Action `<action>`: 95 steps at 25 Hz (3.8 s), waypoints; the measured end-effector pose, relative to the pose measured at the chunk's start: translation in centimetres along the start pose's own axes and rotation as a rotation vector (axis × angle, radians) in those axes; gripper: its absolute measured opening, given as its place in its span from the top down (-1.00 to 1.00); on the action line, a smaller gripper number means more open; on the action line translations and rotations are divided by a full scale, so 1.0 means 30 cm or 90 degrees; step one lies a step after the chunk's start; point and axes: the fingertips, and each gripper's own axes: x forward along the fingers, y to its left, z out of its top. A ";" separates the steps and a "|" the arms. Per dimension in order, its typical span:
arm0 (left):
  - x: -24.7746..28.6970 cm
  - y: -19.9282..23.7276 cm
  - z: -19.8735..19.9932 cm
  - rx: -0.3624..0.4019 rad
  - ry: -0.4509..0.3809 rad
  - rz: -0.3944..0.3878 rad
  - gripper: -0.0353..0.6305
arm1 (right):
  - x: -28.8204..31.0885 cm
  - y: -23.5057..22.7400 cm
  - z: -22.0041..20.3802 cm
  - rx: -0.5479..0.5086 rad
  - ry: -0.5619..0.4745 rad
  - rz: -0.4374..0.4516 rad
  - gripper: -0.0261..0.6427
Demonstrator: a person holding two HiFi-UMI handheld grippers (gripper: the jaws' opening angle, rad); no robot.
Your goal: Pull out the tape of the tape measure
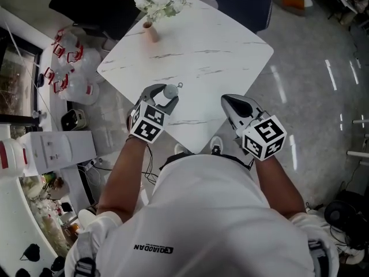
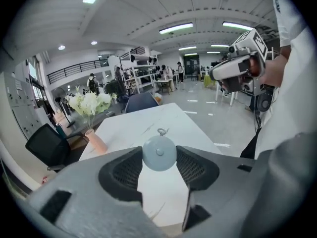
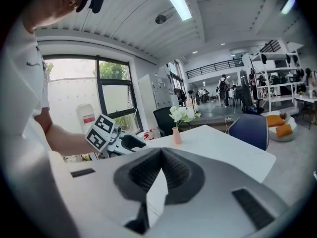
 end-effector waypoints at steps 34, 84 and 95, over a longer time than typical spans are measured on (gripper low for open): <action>-0.454 -0.055 0.359 0.099 -0.193 0.123 0.23 | -0.048 0.083 0.330 -0.070 -0.149 0.044 0.71; -0.405 -0.164 0.458 0.167 -0.227 0.070 0.23 | 0.005 0.250 0.306 -0.046 -0.134 0.161 0.87; -0.426 -0.066 0.406 0.137 -0.208 0.115 0.23 | -0.035 0.127 0.325 -0.035 -0.145 0.093 0.88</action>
